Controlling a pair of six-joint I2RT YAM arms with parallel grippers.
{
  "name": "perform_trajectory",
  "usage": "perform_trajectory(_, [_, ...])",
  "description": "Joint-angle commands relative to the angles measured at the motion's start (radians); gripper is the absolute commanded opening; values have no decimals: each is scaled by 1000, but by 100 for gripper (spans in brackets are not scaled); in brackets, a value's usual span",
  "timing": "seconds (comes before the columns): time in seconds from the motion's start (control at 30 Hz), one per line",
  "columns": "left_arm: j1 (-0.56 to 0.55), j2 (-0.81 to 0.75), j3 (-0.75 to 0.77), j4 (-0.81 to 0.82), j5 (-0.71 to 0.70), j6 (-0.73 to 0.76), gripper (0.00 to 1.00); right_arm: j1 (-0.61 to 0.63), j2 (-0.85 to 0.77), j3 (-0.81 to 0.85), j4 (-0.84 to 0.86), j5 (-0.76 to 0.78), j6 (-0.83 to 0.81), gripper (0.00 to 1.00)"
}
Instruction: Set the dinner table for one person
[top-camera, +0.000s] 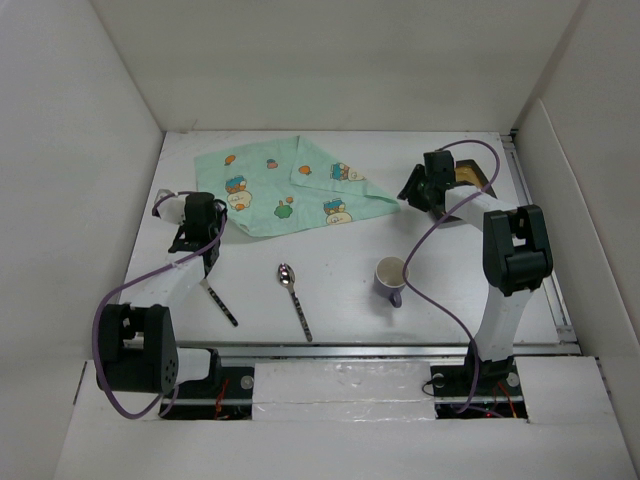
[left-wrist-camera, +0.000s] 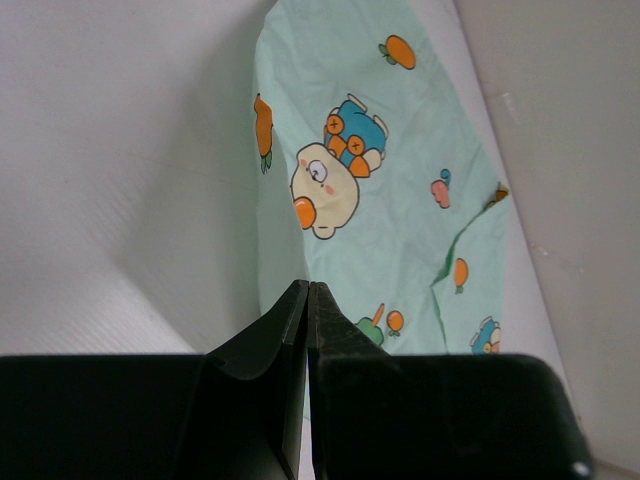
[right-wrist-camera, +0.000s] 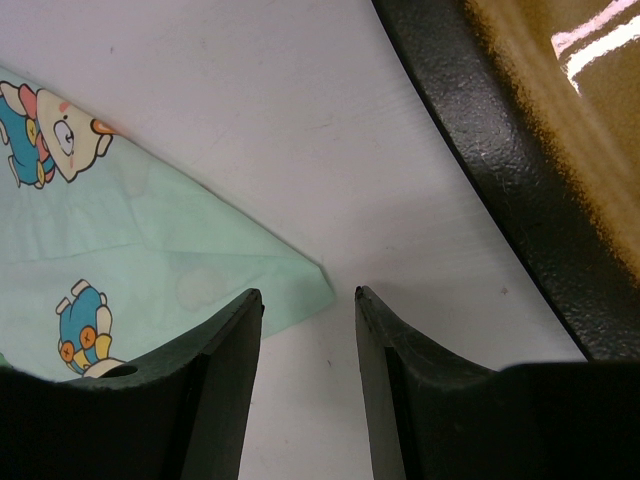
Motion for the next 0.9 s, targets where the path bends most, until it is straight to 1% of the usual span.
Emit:
perform_trajectory(0.0, [-12,-76,-34,137,16,-35,0,4,28,80,-104,-15,-4,48])
perform_trajectory(0.07, [-40,-91,-36,152,2,-29,0,-5,47,106,-154,-65,18,48])
perform_trajectory(0.13, [-40,-119,-49,180,11,-16,0,-5,82,132,-188,-108,42,48])
perform_trajectory(0.2, [-40,-151,-74,226,19,-6,0,-5,117,162,-217,-113,57,47])
perform_trajectory(0.3, [-40,-186,-101,258,21,7,0,7,165,186,-280,-92,126,47])
perform_trajectory(0.33, [-40,-200,-111,272,22,20,0,16,186,177,-282,-89,201,46])
perform_trajectory(0.4, [-40,-197,-112,276,22,23,0,16,193,166,-283,-76,228,45])
perform_trajectory(0.43, [-40,-193,-117,290,22,37,0,36,188,163,-282,-25,270,44])
perform_trajectory(0.57, [-20,-188,-163,356,60,40,0,56,188,181,-316,51,332,41])
perform_trajectory(0.6, [-20,-187,-180,361,64,42,0,56,187,178,-316,59,343,36])
perform_trajectory(0.67, [-6,-182,-183,362,89,43,0,56,186,181,-322,76,373,32])
perform_trajectory(0.7, [7,-180,-190,364,96,46,0,56,191,192,-346,80,380,27])
perform_trajectory(0.77, [7,-199,-197,359,67,65,0,66,208,228,-377,106,404,23])
perform_trajectory(0.8, [7,-203,-200,359,64,68,0,66,213,239,-398,120,407,16])
perform_trajectory(0.83, [7,-210,-203,359,61,69,0,66,219,249,-409,134,427,12])
perform_trajectory(0.87, [7,-216,-204,367,62,71,0,75,222,255,-415,143,435,5])
